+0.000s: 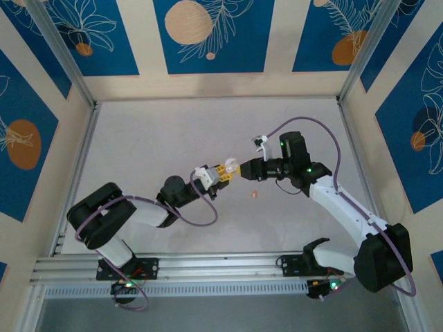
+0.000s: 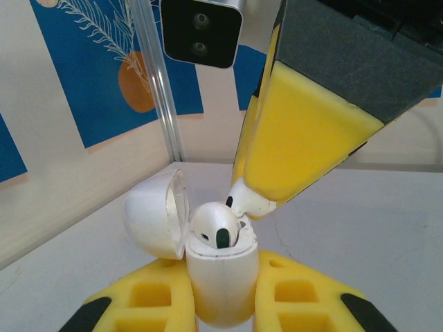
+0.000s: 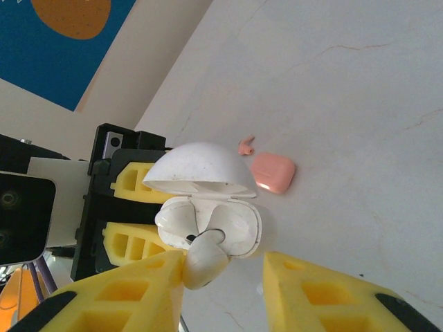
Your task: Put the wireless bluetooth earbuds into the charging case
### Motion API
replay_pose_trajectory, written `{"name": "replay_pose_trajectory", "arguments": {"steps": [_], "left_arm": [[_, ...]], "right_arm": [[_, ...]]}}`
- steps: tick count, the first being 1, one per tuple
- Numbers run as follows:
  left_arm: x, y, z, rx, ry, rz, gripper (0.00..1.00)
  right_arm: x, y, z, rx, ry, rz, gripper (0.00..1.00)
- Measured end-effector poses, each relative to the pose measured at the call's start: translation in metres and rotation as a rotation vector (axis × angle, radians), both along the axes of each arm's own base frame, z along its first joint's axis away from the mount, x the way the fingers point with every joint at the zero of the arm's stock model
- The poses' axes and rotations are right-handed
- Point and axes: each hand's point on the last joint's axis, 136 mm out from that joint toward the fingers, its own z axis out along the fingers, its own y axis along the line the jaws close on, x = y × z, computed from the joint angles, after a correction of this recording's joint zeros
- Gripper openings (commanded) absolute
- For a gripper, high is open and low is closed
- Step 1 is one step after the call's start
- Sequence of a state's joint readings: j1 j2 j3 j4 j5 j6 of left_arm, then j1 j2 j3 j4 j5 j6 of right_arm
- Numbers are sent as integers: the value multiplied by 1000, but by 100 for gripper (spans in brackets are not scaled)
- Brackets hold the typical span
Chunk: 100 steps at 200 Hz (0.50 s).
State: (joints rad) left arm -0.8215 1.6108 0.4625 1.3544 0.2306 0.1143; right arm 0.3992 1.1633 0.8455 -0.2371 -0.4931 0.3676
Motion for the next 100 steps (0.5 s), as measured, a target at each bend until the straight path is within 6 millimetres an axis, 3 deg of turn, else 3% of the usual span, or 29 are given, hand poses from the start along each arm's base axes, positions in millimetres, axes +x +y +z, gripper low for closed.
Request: {"name": "replay_pose_trajectory", "arguments": {"steps": [100], "left_arm": [[-2, 2, 6, -11, -10, 0, 13]], "right_arm": [[9, -5, 4, 7, -19, -32, 43]]}}
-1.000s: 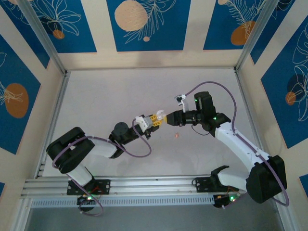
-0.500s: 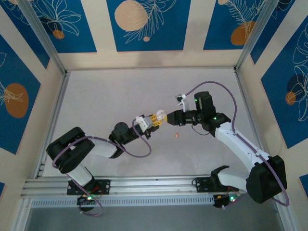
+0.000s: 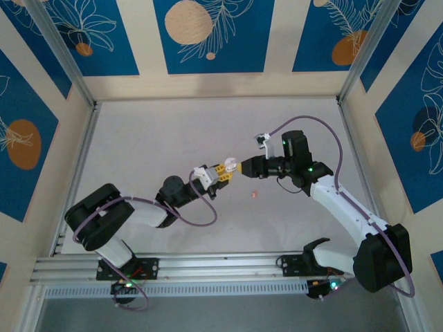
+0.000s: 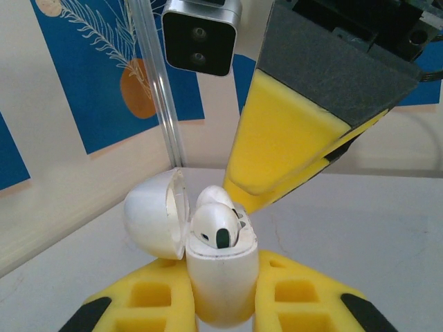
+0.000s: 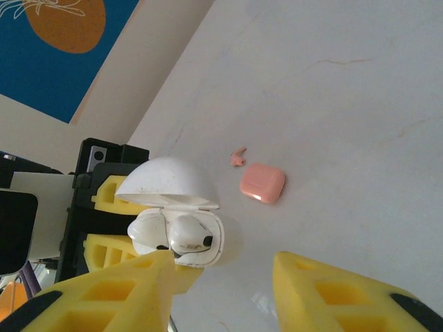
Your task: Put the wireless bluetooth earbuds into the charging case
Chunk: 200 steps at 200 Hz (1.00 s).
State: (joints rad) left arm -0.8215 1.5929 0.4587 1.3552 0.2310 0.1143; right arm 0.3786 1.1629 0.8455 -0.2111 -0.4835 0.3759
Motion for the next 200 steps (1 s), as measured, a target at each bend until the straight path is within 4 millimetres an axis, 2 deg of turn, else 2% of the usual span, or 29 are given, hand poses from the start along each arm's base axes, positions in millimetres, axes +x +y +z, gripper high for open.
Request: {"name": "replay_pose_trajectory", "arguments": {"steps": [38, 90, 142, 200], "left_arm": [[0, 0, 0, -1, -1, 0, 13], [-12, -5, 1, 4, -7, -74, 13], [-30, -12, 3, -4, 8, -188, 13], [-36, -15, 6, -13, 17, -238, 13]], "right_arm": [[1, 0, 13, 42, -37, 9, 49], [-2, -14, 39, 155, -95, 36, 56], [-11, -5, 40, 214, -52, 172, 57], [-21, 2, 44, 264, -33, 290, 57]]}}
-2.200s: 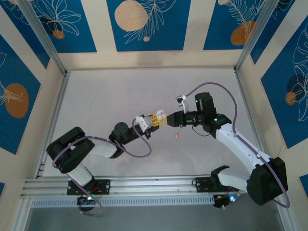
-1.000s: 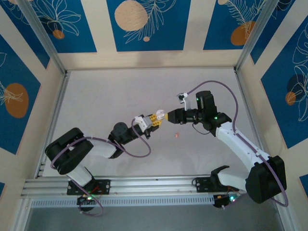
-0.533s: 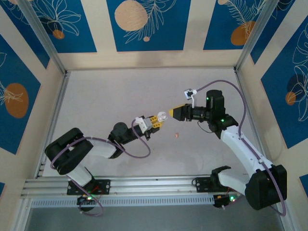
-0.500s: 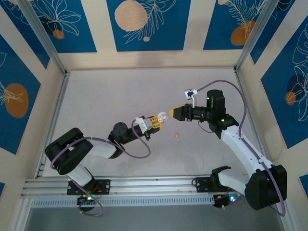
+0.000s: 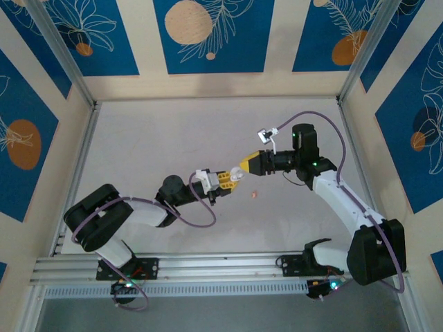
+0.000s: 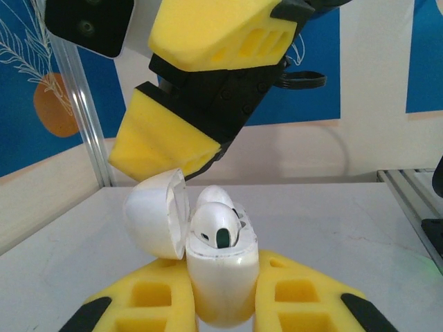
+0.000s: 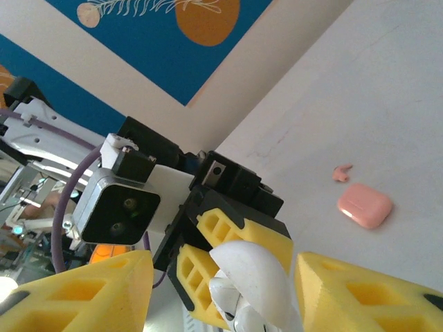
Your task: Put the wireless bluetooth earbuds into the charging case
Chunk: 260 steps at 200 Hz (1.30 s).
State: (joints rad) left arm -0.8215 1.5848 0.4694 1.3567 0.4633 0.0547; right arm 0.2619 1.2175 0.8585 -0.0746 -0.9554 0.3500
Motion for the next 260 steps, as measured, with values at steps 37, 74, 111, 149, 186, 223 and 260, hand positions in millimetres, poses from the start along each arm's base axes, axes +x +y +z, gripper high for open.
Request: {"name": "replay_pose_trajectory", "arguments": {"steps": [37, 74, 111, 149, 186, 223, 260], "left_arm": [[-2, -1, 0, -1, 0, -12, 13], [-3, -1, 0, -1, 1, -16, 14], [-2, -1, 2, -4, -3, -16, 14], [-1, -1, 4, -9, -7, -12, 14], [1, -1, 6, -15, -12, 4, 14], [2, 0, 6, -16, -12, 9, 14], [-3, -2, 7, -16, -14, -21, 14]], "right_arm": [[-1, 4, -4, -2, 18, 29, 57], [0, 6, -10, -10, 37, 43, 56], [-5, 9, -12, -8, 42, 71, 51], [-9, 8, -11, -4, 27, 85, 48], [-22, 5, 6, 15, -55, 89, 48], [-30, -6, 20, 19, -171, 54, 50], [-33, -17, 25, -36, -438, 7, 55]]}}
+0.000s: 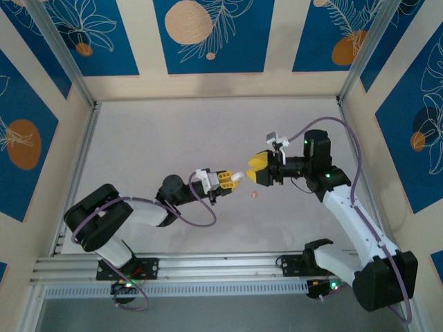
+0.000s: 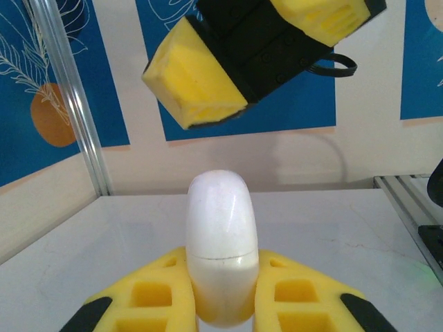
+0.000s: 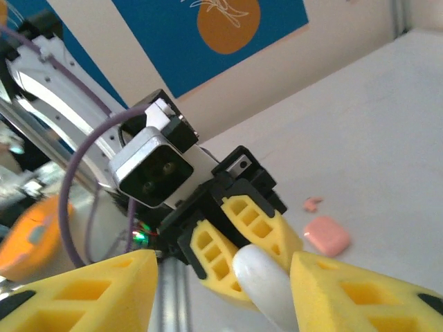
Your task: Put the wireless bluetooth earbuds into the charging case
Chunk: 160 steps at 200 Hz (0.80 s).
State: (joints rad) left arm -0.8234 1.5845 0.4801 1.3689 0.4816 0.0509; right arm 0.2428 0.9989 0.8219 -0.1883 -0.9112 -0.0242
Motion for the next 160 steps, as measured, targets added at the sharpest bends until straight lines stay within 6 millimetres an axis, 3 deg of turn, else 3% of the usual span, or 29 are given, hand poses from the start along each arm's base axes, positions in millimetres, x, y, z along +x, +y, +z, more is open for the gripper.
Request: {"name": "replay_pose_trajectory", "arguments": {"steps": [32, 57, 94, 160], "left_arm": [[-6, -1, 2, -1, 0, -38, 14], [-11, -1, 7, -11, -2, -60, 14], [-14, -1, 9, -15, -7, -75, 14], [-17, -1, 9, -13, -5, -94, 14]], "right_arm": [[-13, -3, -7, -51, -295, 35, 53], [-11, -3, -18, -99, -417, 64, 49], [-11, 3, -43, -160, -450, 125, 48], [-13, 12, -57, -173, -476, 187, 38]]}}
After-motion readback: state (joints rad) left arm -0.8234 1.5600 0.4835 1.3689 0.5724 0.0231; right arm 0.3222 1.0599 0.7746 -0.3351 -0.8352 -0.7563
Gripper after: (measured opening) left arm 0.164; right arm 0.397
